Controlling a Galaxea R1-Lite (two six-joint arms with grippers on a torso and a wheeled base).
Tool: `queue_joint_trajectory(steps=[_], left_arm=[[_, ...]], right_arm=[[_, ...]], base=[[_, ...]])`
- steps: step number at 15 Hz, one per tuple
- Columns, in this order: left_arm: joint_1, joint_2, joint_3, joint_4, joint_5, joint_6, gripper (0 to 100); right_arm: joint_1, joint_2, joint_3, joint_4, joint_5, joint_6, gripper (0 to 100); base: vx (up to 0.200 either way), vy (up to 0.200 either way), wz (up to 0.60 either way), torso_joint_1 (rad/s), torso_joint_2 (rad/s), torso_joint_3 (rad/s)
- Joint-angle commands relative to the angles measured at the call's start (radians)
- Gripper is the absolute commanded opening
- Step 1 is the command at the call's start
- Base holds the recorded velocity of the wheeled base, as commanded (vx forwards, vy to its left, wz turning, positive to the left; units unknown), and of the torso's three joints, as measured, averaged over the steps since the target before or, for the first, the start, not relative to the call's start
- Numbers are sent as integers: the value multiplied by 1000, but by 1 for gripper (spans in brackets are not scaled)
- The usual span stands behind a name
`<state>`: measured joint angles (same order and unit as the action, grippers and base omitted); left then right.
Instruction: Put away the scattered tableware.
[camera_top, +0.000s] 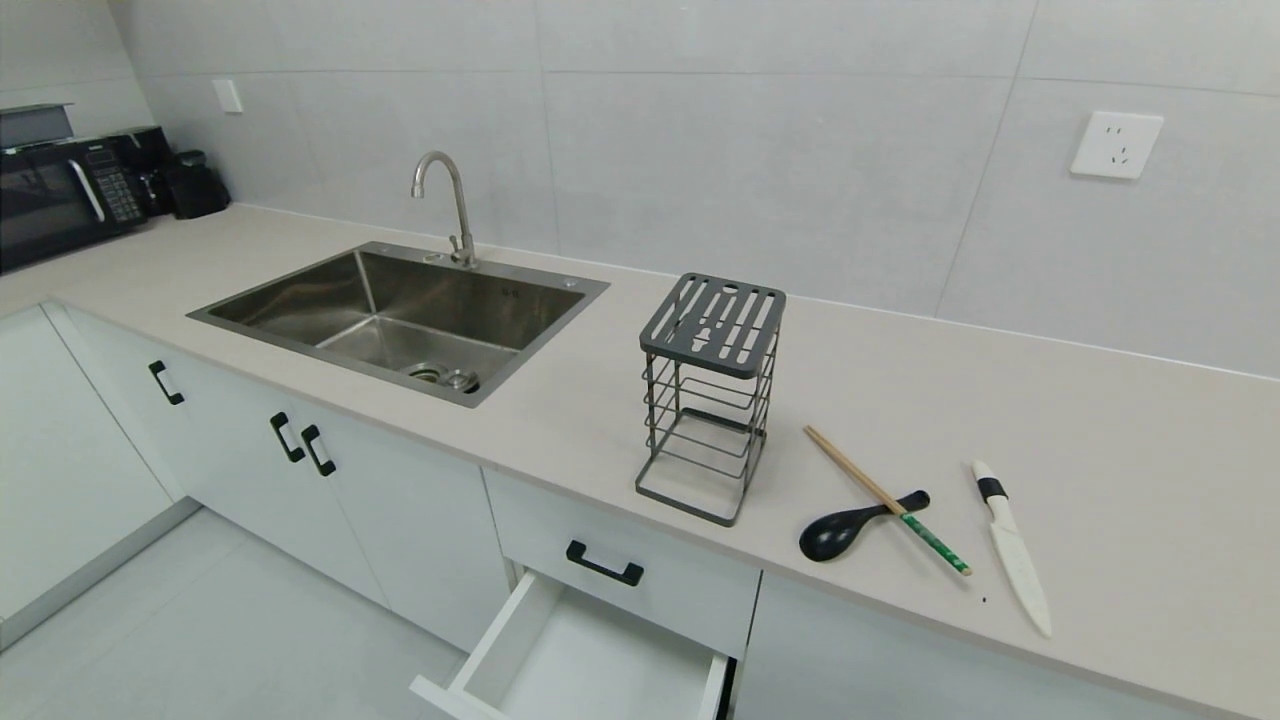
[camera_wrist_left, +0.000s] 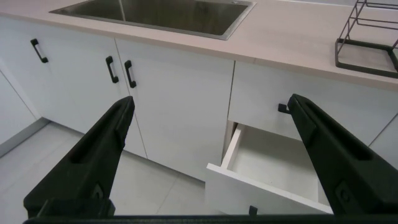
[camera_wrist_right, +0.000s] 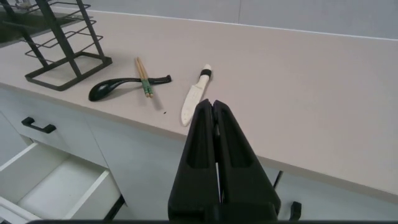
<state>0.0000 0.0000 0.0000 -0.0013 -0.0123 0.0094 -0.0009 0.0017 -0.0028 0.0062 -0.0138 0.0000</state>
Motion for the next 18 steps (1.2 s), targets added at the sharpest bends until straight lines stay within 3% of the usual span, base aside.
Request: queue_joint_trajectory(steps=[1, 5, 6, 7, 8, 11, 14, 18], left_arm=[[0, 0, 0, 0, 0, 0, 100], [0, 0, 0, 0, 0, 0, 100], [0, 0, 0, 0, 0, 0, 100], [0, 0, 0, 0, 0, 0, 100], [0, 0, 0, 0, 0, 0, 100], [0, 0, 0, 0, 0, 0, 100], [0, 0, 0, 0, 0, 0, 100], [0, 0, 0, 0, 0, 0, 100]], right_arm=[[1, 1, 0, 0, 0, 0, 100], [1, 1, 0, 3, 12, 2, 100], [1, 0, 0, -45, 28, 6, 100], [-4, 4, -22, -187, 34, 14, 100], [4, 43, -86, -265, 107, -11, 100], [-2, 179, -249, -106, 304, -38, 100], [5, 282, -279, 48, 376, -40, 100], [59, 554, -307, 51, 394, -49, 100]], base=[[0, 0, 0, 0, 0, 0], [0, 0, 0, 0, 0, 0], [0, 0, 0, 0, 0, 0], [0, 0, 0, 0, 0, 0], [0, 0, 0, 0, 0, 0], [0, 0, 0, 0, 0, 0], [0, 0, 0, 0, 0, 0], [0, 0, 0, 0, 0, 0]])
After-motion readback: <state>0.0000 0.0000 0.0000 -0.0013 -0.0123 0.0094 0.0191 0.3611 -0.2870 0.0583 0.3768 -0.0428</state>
